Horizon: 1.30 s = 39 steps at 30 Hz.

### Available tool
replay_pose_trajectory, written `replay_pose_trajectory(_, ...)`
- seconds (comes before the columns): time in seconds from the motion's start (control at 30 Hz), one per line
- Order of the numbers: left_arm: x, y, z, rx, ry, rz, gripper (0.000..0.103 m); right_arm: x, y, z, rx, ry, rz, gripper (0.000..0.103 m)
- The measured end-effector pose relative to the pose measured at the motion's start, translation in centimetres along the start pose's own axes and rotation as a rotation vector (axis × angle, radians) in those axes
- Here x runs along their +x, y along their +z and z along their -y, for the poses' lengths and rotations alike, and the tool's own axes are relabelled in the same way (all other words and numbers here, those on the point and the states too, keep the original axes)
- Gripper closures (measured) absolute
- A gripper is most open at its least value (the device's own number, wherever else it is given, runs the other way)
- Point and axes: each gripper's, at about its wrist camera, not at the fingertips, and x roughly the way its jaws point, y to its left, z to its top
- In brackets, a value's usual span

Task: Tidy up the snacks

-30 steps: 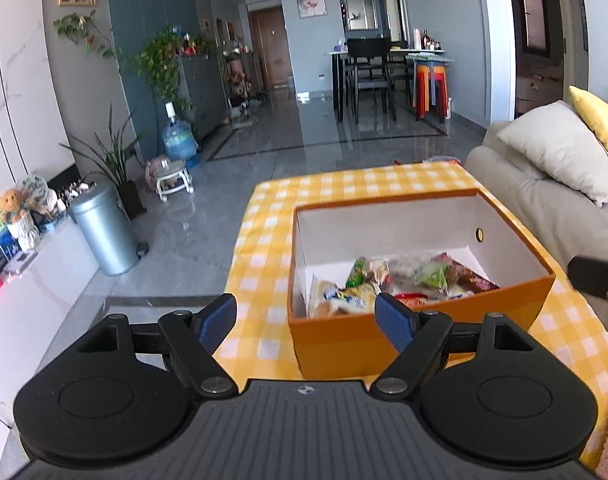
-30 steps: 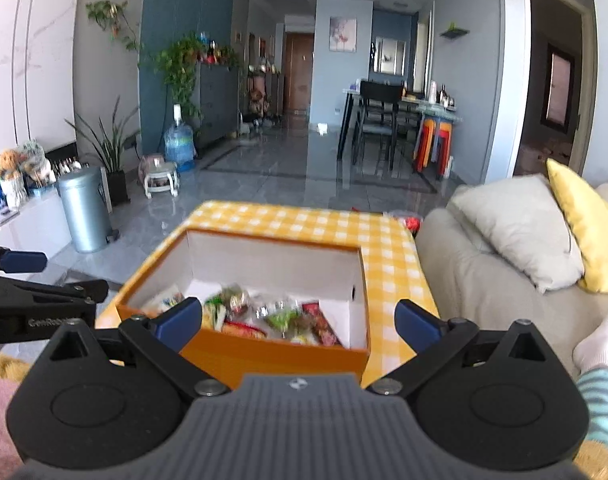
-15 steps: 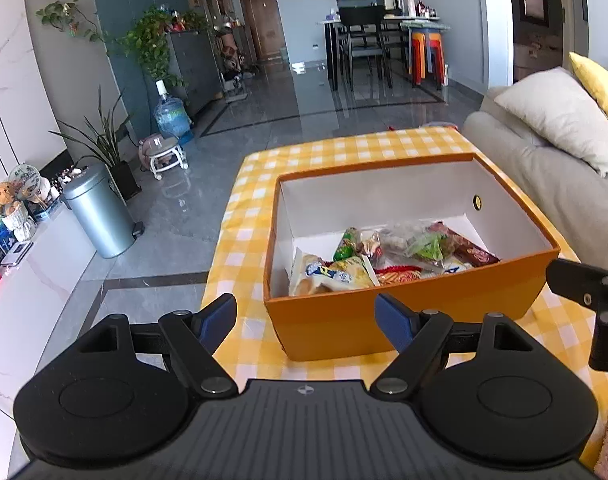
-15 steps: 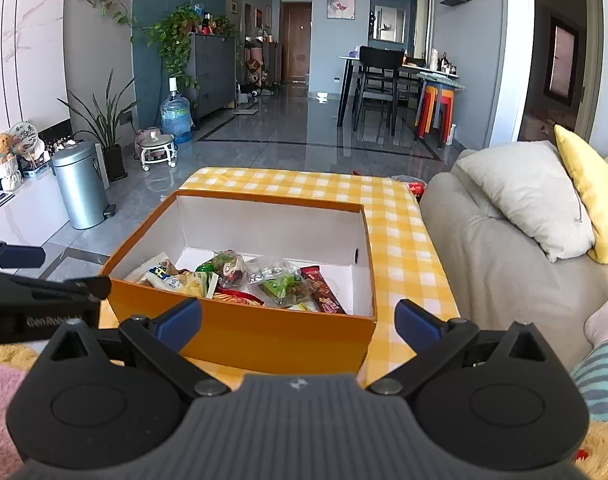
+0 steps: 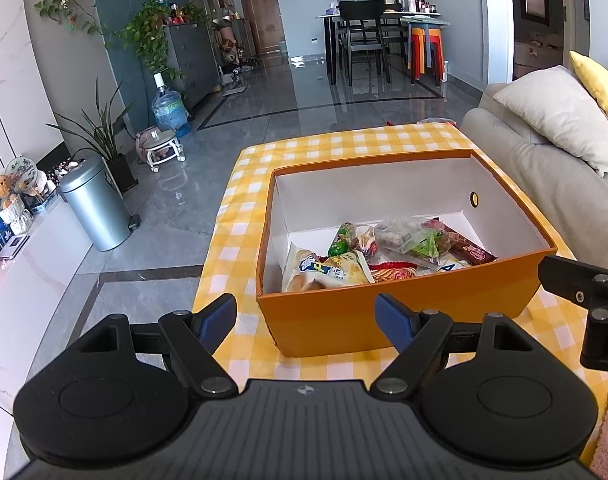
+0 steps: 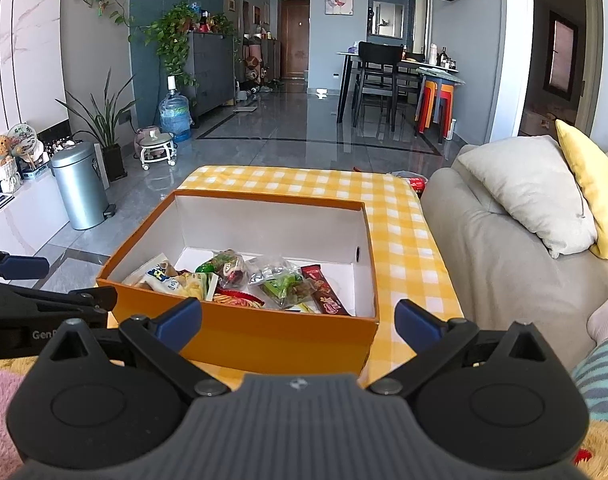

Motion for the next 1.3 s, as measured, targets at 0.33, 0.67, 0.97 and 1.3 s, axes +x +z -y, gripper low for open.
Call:
replay_pose_trajectory(0.33,0.04,0.02,0.21,0.002,-0.005,0.0,0.011,0.16,-0.31,0.0,-0.007,-0.016,-0.002,0.004)
replay_pose_trajectory(0.67,0.04,0.06,0.4,0.009,-0.009,0.002,0.011,-0.27,-0.24,-0.15,-0.003,0.005,0.002,0.004)
replay_pose_trajectory(0.97,0.02,0.07,0.42,0.007,-0.007,0.001,0.011,-0.45,-0.17,-0.18,-0.006,0.003,0.001,0.004)
replay_pose_trajectory(1.3,-0.35,0.07,0.15,0.007,-0.011,-0.002,0.011,-0.5,-0.32,0.09,0.004,-0.004,-0.006,0.004)
